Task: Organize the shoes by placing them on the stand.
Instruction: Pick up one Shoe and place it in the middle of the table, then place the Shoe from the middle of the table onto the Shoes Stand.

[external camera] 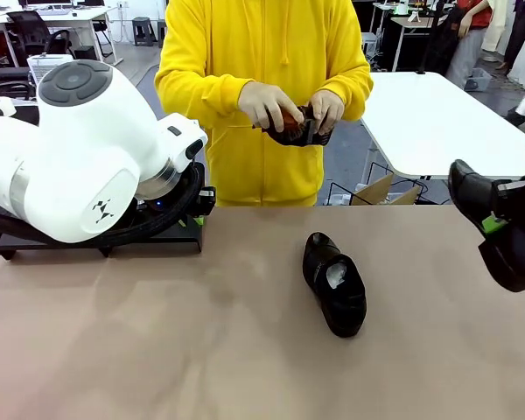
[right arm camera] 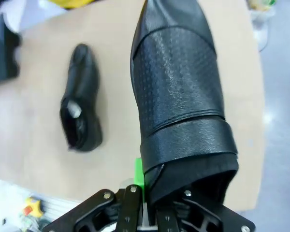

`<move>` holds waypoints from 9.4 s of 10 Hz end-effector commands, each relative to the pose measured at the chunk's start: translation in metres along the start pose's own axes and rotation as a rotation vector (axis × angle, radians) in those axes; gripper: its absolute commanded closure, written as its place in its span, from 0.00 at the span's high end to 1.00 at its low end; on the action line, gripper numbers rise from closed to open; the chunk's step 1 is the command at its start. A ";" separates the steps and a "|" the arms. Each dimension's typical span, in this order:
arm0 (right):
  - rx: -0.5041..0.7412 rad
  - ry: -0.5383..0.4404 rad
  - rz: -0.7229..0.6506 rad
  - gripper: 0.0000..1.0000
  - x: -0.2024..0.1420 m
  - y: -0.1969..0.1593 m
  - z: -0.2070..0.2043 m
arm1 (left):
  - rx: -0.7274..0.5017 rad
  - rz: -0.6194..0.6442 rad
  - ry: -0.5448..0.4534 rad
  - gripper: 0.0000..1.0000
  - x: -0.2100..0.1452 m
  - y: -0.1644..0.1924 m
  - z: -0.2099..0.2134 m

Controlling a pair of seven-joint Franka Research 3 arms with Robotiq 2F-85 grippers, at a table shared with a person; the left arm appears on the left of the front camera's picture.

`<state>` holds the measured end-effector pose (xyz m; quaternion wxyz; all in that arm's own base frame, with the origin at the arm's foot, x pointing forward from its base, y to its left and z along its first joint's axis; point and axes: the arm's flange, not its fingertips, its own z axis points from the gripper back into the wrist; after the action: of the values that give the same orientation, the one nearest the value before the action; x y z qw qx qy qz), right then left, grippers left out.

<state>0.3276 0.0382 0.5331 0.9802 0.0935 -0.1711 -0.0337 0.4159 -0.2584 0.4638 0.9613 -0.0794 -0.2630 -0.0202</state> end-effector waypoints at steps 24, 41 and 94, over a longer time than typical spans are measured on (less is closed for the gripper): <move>-0.289 0.163 0.042 0.00 -0.104 0.366 -0.194 | 0.069 0.253 -0.110 0.30 -0.004 0.118 0.074; -0.092 0.277 0.079 1.00 -0.092 0.368 -0.156 | 0.069 0.253 -0.110 0.30 -0.004 0.118 0.074; -0.221 0.234 -0.337 1.00 -0.030 0.141 -0.067 | -0.045 0.035 0.063 0.00 0.000 0.029 0.052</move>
<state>0.3239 0.1916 0.4887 0.9757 -0.0020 -0.0378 -0.2156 0.3680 -0.2448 0.5105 0.9769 -0.1162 -0.1758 -0.0342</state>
